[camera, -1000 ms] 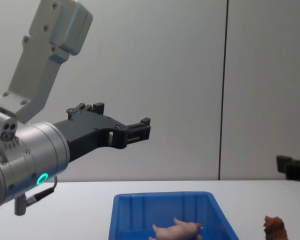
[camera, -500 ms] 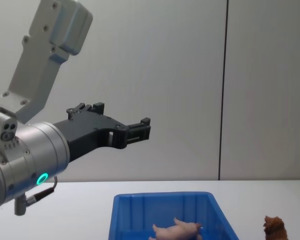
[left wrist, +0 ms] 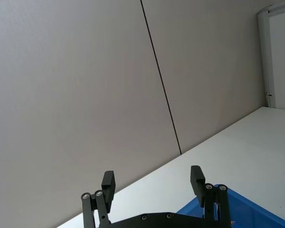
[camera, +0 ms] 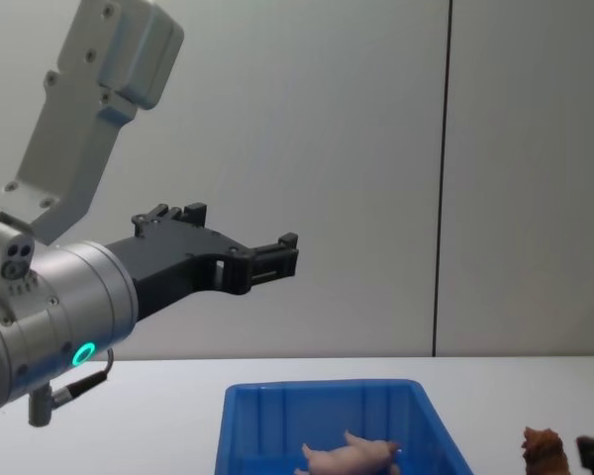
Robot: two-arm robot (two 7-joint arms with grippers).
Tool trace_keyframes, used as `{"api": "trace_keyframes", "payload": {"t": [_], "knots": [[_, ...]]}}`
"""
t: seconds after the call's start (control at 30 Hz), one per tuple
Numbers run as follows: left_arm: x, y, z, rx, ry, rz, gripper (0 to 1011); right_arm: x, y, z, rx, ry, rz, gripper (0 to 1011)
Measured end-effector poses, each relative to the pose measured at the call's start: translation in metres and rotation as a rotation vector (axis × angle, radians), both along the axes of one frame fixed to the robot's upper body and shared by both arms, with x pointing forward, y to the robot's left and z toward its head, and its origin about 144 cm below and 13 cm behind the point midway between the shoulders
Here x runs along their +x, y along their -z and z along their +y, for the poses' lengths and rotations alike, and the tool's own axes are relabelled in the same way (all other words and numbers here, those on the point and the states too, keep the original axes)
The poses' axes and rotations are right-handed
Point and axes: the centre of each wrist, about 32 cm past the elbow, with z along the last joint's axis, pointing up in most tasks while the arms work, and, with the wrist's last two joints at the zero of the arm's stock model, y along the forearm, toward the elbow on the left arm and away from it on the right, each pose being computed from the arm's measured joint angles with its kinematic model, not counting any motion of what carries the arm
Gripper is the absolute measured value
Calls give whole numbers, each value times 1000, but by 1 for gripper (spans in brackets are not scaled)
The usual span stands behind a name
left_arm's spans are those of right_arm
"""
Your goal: Pick up the two dolls from the table and place them into the box.
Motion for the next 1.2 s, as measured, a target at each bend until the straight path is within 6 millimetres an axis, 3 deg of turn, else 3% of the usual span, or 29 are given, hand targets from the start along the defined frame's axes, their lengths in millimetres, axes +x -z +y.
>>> {"api": "trace_keyframes", "payload": {"t": [1.07,1.2], "knots": [[0,0,0,0,0,0,1004,43,41,26,-53,24,85,1001],[0,0,0,0,0,0,1003,47,43,28,-54,22,88,940]]}}
